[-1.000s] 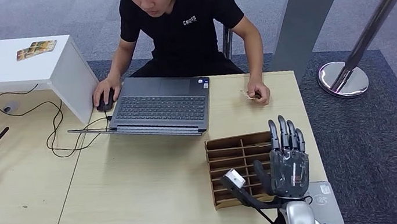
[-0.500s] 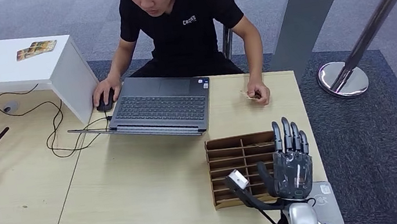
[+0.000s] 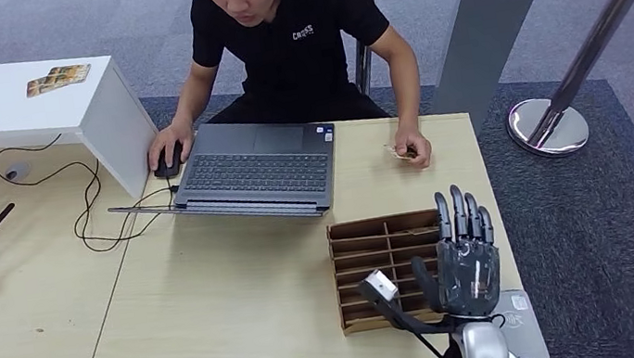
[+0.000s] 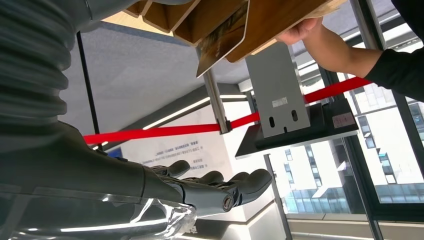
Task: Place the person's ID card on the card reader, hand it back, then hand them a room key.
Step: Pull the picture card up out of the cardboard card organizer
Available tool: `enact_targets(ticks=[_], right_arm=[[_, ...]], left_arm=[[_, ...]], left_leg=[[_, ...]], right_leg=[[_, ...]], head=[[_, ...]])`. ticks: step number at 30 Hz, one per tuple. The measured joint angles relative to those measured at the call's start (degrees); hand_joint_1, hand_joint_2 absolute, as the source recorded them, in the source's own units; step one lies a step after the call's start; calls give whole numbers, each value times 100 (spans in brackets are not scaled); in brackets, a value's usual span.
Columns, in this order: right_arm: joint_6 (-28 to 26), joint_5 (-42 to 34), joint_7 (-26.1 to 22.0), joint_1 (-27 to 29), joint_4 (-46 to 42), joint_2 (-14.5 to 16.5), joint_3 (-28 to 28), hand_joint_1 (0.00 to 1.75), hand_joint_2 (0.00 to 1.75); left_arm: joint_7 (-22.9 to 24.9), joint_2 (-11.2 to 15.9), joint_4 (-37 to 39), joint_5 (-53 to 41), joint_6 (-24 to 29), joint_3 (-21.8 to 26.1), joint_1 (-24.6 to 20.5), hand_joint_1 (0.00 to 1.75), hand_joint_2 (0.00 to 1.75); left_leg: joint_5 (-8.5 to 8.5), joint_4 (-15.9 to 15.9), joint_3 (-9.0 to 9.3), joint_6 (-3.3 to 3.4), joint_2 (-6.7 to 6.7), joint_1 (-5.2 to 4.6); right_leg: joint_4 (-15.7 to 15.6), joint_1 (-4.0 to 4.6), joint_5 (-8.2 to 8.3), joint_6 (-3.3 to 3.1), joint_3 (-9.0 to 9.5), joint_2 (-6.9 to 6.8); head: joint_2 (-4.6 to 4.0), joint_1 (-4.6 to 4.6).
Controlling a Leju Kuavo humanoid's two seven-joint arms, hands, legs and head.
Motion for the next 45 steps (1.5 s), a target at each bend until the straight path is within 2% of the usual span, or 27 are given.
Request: enact_targets(ticks=[29,45], right_arm=[[0,-13,-7,-107,27,16,26,0,175],[0,52,2,-151,158,-73,25,0,175]], left_arm=[[-44,-1,-2,-10,0,-1,0,0,175],[-62,-1,-2,-22,0,1,7,0,175]], left_leg=[[0,0,0,0,0,0],[0,0,0,0,0,0]], right_leg=[[0,0,0,0,0,0],[0,0,0,0,0,0]], head=[[0,-1],[0,-1]])
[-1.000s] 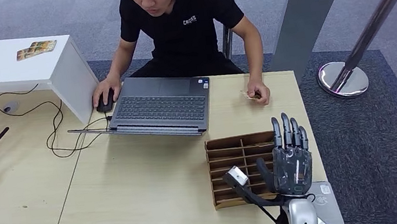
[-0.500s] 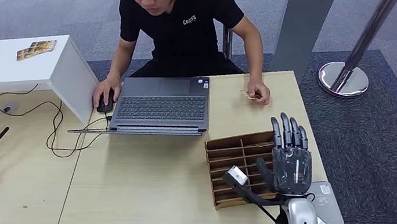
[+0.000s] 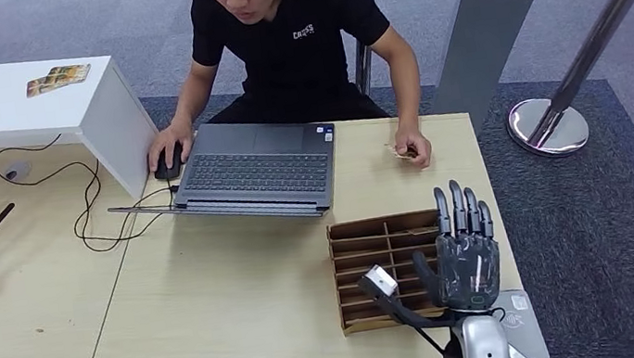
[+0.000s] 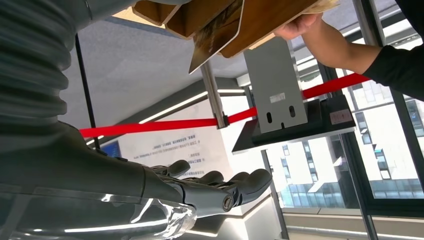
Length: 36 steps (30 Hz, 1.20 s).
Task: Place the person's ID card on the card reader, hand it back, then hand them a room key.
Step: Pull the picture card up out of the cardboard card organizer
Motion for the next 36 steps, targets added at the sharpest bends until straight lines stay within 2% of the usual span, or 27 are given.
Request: enact_targets(ticks=[2,4,6,7,8,11,14,18,25,30,34,36], right_arm=[[0,4,0,0,18,-12,0,3,175],[0,6,0,0,29,-19,0,14,175],[0,6,0,0,31,-22,-1,65,175],[0,6,0,0,31,-25,-2,84,175],[0,6,0,0,31,-28,-2,90,175],[0,9,0,0,31,-42,-4,48,175],[0,13,0,0,31,-54,-7,37,175],[0,19,0,0,31,-68,-13,10,175],[0,28,0,0,31,-73,-31,10,175],[0,28,0,0,31,-73,-35,0,175],[0,28,0,-1,31,-73,-35,2,175],[0,28,0,-1,33,-73,-35,9,175]], left_arm=[[-1,0,0,0,0,0,2,0,175],[-4,0,0,1,0,0,2,0,175],[-10,0,0,1,0,0,3,0,175],[-13,0,0,1,0,0,4,0,175],[-15,0,0,1,0,0,4,0,175],[-25,0,0,0,0,0,5,0,175],[-31,0,0,-2,0,0,7,0,175],[-33,0,0,-4,0,0,8,0,175],[-34,0,0,-4,0,0,9,0,175],[-35,0,0,-4,0,0,9,0,175],[-35,0,0,-7,0,0,9,0,175],[-35,0,0,-13,0,0,9,0,175]], left_leg=[[0,0,0,0,0,0],[0,0,0,0,0,0],[0,0,1,0,0,0],[0,0,1,0,0,0],[0,0,1,0,0,0],[0,0,1,0,0,0],[0,0,1,0,0,0],[0,0,1,0,0,0],[0,0,1,0,0,0],[0,0,1,0,0,0],[0,0,1,0,0,0],[0,0,1,0,0,0]], right_leg=[[0,0,0,0,0,0],[0,0,0,0,0,0],[0,0,0,0,0,0],[0,0,0,0,0,0],[0,0,0,0,0,0],[0,0,0,0,1,0],[0,0,0,0,1,0],[0,0,0,0,1,0],[0,0,0,0,1,0],[0,0,0,0,1,0],[0,0,0,0,1,0],[0,0,0,0,1,0]], head=[[0,1],[0,1],[0,0],[0,0],[0,1],[0,1],[0,1],[0,1],[0,0],[0,1],[0,1],[0,1]])
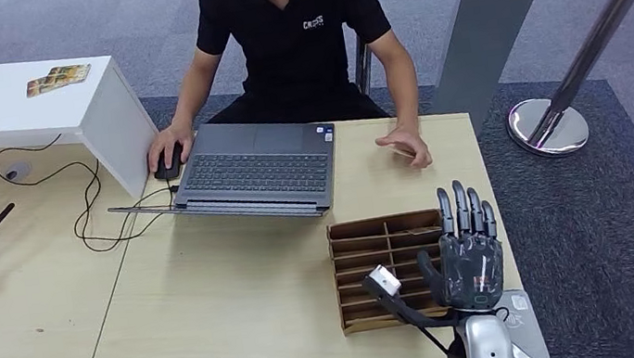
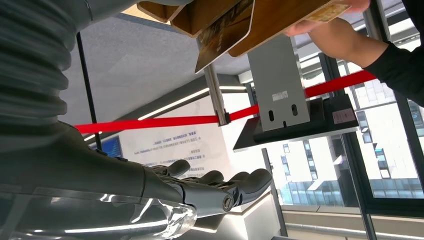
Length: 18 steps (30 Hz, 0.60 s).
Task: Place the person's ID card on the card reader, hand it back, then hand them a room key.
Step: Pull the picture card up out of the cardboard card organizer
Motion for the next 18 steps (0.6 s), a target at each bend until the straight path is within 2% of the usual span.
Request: enact_targets(ticks=[3,7,9,11,13,18], right_arm=[[0,-3,0,0,2,0,0,20,175],[0,-16,0,0,2,-1,0,25,175],[0,-20,0,-1,2,-1,0,41,175],[0,-24,0,-1,2,-2,0,45,175],[0,-28,0,-1,2,-3,0,38,175],[0,-34,0,0,2,-7,0,74,175]], left_arm=[[0,0,0,-6,0,0,0,0,175],[0,0,0,-7,0,0,0,0,175],[0,0,0,-7,0,0,0,0,175],[0,0,0,-8,0,1,0,0,175],[0,0,0,-8,0,2,0,0,175],[0,0,0,-9,0,4,1,0,175]], left_leg=[[0,0,0,0,0,0],[0,0,0,0,0,0],[0,0,0,0,0,0],[0,0,0,0,0,0],[0,0,0,0,0,0],[0,0,0,0,0,0]], right_leg=[[0,0,0,0,0,0],[0,0,0,0,0,0],[0,0,0,0,0,0],[0,0,0,0,0,0],[0,0,0,0,0,0],[0,0,0,0,0,0]], head=[[0,0],[0,-1],[0,0],[0,1],[0,1],[1,0]])
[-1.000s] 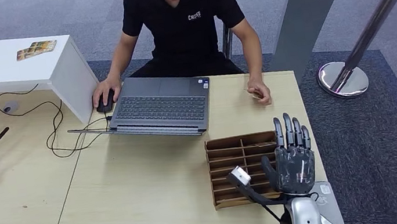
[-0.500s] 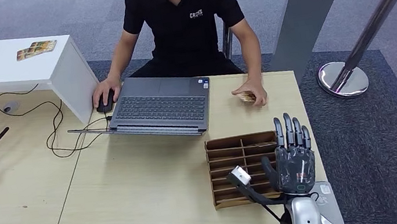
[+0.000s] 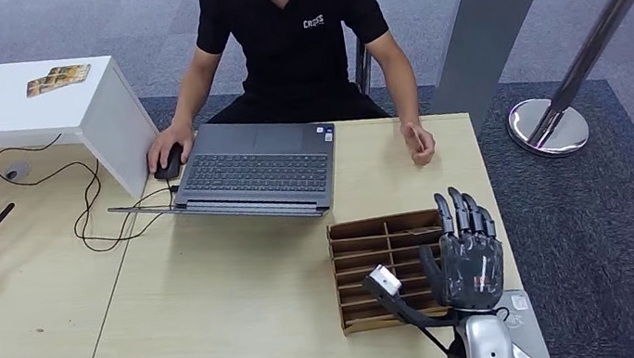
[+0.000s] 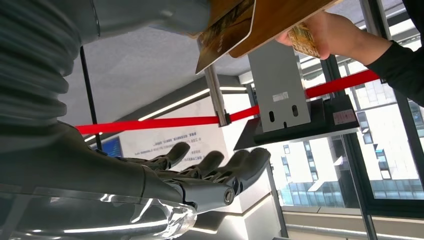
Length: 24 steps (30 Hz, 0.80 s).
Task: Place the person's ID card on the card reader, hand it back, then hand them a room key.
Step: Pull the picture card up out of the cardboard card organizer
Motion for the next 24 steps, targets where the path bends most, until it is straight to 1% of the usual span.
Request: enact_targets(ticks=[4,12,16,19,24], right_arm=[[0,-8,0,0,0,-3,0,58,175],[0,-66,0,-4,12,-23,16,62,175],[0,-90,0,-16,55,-24,31,72,175],[0,-95,0,-23,83,-24,37,75,175],[0,-122,0,-28,116,-24,46,75,175]], left_arm=[[0,0,0,-5,0,0,0,0,175],[-12,0,0,-20,0,0,1,0,175],[-15,0,0,-33,0,2,1,0,175],[-15,0,0,-39,0,2,1,0,175],[-20,0,0,-55,0,2,1,0,175]], left_leg=[[0,0,0,0,0,0],[0,0,0,0,0,0],[0,0,0,0,0,0],[0,0,0,0,0,0],[0,0,0,0,0,0]], right_leg=[[0,0,0,0,0,0],[0,0,0,0,0,0],[0,0,0,0,0,0],[0,0,0,0,0,0],[0,0,0,0,0,0]], head=[[-1,0],[0,1],[-1,0],[-1,-1],[-1,0]])
